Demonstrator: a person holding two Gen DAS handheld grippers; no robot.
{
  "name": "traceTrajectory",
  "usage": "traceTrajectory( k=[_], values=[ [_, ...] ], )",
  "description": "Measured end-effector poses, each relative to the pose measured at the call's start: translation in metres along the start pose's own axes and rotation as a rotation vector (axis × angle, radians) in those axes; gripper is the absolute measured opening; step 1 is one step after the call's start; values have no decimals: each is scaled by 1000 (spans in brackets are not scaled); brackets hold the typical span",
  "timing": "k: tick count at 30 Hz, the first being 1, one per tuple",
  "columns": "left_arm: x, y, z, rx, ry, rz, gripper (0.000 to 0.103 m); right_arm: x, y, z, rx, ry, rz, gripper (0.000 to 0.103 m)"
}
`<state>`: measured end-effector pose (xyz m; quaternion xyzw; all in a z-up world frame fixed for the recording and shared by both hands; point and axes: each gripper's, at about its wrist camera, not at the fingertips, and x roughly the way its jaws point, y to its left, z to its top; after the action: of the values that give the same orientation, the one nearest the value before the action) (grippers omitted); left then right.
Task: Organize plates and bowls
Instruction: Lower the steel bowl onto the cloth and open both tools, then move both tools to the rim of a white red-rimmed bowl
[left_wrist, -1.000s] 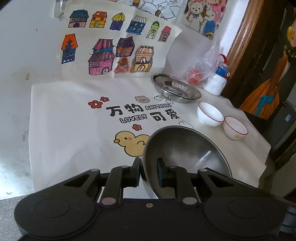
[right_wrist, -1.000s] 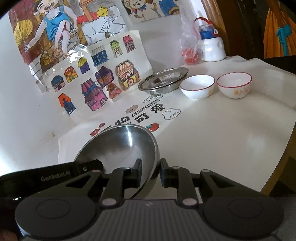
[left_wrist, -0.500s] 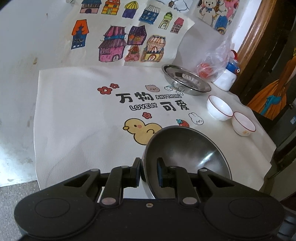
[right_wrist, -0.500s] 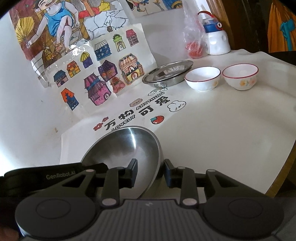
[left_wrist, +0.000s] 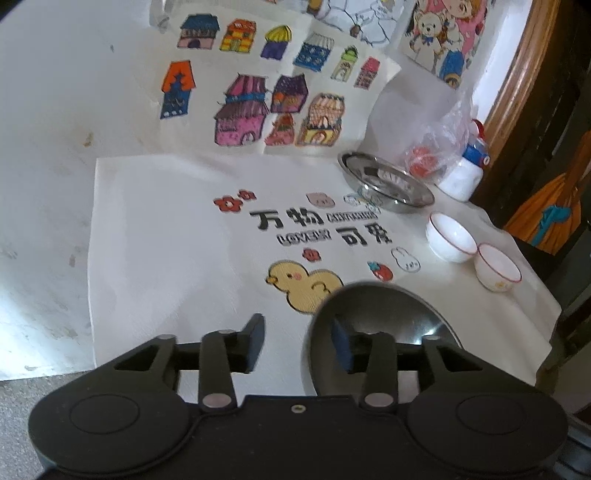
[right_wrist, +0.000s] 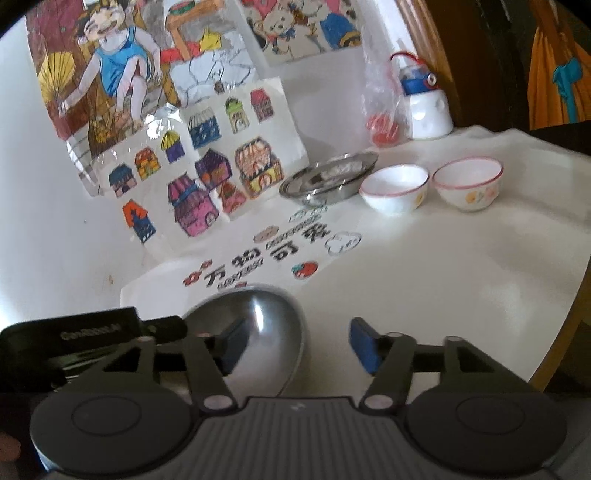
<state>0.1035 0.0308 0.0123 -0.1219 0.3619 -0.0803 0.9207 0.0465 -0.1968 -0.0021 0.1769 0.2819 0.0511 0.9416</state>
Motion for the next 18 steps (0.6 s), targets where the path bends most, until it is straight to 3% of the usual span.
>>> traceTrajectory(
  k=[4,10,13,18],
  values=[
    [-7,1,9,6,-44,5,70,-5,-12,5,13,-54,0,93],
    [-8,-9,29,31,-95,-24,95,-7,-39,15,22,-117,-12,103],
    [-2,-18,40,40,-103,-57,102,-8,-61,21,45,-151,-39,103],
    [18,-41,61,70,-54,-120,102,-9,-104,37,85,-210,-114,103]
  ],
)
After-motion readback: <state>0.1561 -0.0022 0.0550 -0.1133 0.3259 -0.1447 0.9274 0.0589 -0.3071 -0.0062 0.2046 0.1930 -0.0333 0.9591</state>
